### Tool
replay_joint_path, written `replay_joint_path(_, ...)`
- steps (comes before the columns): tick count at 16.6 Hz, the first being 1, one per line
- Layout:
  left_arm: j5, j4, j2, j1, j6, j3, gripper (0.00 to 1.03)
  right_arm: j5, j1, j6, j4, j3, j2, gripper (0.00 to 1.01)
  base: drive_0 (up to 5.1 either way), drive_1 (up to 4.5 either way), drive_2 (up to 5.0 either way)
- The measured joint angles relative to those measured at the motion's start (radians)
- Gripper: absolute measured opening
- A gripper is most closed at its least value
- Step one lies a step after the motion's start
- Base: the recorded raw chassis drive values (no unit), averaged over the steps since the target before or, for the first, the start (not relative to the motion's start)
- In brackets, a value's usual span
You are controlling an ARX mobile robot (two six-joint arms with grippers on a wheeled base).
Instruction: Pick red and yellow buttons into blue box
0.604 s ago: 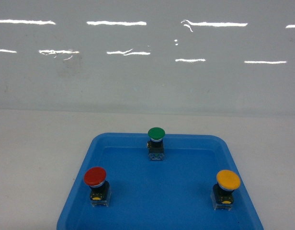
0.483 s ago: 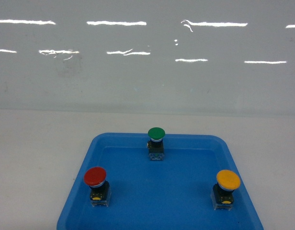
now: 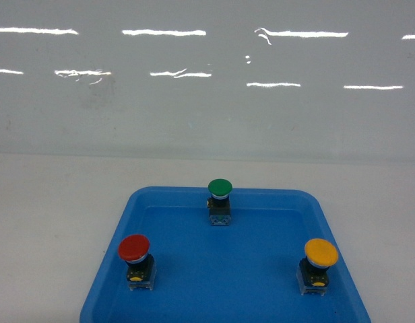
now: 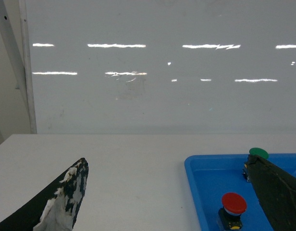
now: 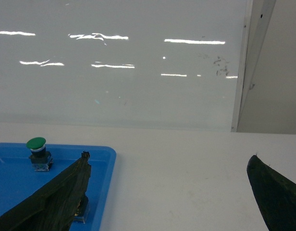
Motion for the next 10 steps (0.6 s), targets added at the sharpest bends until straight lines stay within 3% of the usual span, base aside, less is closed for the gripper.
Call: replay_joint_path(10, 0.000, 0.000, 0.000, 0.000, 0.000, 0.000, 0.98, 0.000, 0.000, 0.000, 0.000, 0.000, 0.000, 0.98, 0.0, 0.00, 0.0)
